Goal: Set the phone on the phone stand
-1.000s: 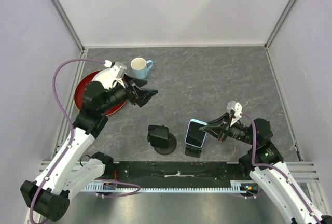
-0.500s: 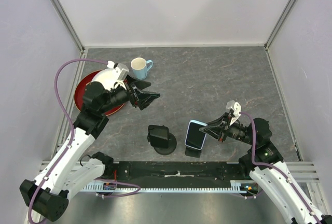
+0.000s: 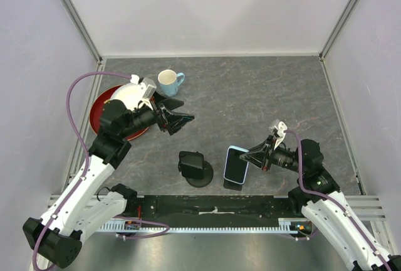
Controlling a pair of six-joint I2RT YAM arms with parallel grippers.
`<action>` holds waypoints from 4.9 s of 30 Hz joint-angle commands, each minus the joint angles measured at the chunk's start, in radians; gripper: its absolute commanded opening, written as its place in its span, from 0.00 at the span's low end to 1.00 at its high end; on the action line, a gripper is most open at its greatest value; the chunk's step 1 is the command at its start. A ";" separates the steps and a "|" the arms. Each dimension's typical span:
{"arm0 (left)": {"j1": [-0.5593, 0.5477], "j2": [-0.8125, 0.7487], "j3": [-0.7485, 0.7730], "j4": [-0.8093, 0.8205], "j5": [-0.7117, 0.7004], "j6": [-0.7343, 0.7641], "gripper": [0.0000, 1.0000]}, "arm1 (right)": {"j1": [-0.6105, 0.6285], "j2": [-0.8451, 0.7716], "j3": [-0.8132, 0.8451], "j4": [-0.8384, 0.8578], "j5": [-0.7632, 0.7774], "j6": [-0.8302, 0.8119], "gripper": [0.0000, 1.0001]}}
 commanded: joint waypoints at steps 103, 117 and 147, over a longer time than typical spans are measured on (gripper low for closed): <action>-0.023 -0.030 0.035 -0.021 -0.057 0.038 0.83 | 0.843 0.975 0.910 -1.244 1.530 1.144 0.98; -0.026 -0.026 0.035 -0.023 -0.058 0.038 0.83 | 0.840 0.975 0.824 -1.121 1.514 1.120 0.98; -0.044 0.010 0.054 -0.043 -0.041 0.029 0.82 | 0.885 0.802 0.660 -1.026 1.106 1.065 0.98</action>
